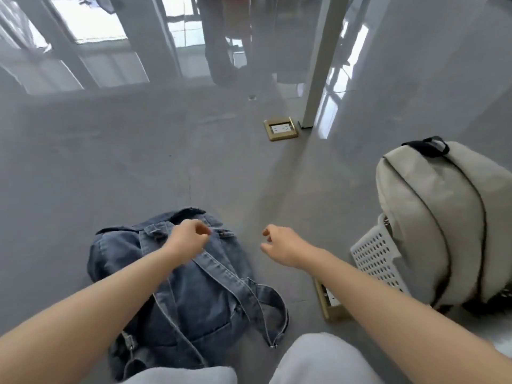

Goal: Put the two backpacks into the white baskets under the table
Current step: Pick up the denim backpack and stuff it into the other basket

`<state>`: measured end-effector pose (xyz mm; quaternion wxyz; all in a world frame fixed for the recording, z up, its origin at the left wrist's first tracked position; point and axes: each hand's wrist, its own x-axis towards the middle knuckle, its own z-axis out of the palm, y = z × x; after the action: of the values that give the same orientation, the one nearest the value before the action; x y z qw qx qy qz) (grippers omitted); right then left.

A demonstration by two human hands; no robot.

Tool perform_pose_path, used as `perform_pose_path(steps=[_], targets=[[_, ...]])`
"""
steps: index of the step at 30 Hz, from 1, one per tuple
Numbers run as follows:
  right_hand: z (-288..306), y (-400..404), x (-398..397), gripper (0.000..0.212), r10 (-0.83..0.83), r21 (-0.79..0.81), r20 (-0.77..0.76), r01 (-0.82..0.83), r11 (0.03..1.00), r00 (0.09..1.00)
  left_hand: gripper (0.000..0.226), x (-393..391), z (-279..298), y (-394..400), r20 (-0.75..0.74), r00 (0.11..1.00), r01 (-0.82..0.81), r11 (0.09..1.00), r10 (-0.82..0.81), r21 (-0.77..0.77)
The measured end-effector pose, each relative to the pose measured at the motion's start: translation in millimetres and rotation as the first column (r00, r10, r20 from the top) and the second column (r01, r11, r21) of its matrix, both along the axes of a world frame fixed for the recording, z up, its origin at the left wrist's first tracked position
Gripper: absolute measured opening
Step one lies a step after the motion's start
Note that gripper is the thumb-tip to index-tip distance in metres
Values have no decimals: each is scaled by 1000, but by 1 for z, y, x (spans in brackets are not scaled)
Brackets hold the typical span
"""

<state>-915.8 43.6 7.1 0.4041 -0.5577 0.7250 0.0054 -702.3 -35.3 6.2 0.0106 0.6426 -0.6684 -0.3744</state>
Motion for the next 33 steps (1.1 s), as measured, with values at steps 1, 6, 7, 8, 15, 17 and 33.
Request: perform_pose_path(steps=[1,6,7,8,15,17,33], targets=[[-9,-3,12,47,23,28,17,-24,999,1000,18,24,-4,3,55,998,-23,998,27,-60],[-32,-19,60,43,95,82,61,-100,992,994,31,128,-24,12,375,906,-160,979,197,-126],[-36,-23,68,42,94,77,64,-99,992,994,39,140,-25,18,394,887,-210,970,243,-125],[-41,-27,75,40,86,75,63,-90,993,994,46,149,-25,24,379,875,-271,953,301,-133],[-59,-59,118,79,-28,-3,66,28,1000,997,71,179,-39,43,-42,737,-668,737,674,100],[-64,-68,126,85,-77,17,47,76,997,996,71,177,-41,42,-73,731,-670,734,678,111],[-32,-34,123,26,-388,-44,237,408,912,891,16,144,-7,43,-37,798,-592,793,602,145]])
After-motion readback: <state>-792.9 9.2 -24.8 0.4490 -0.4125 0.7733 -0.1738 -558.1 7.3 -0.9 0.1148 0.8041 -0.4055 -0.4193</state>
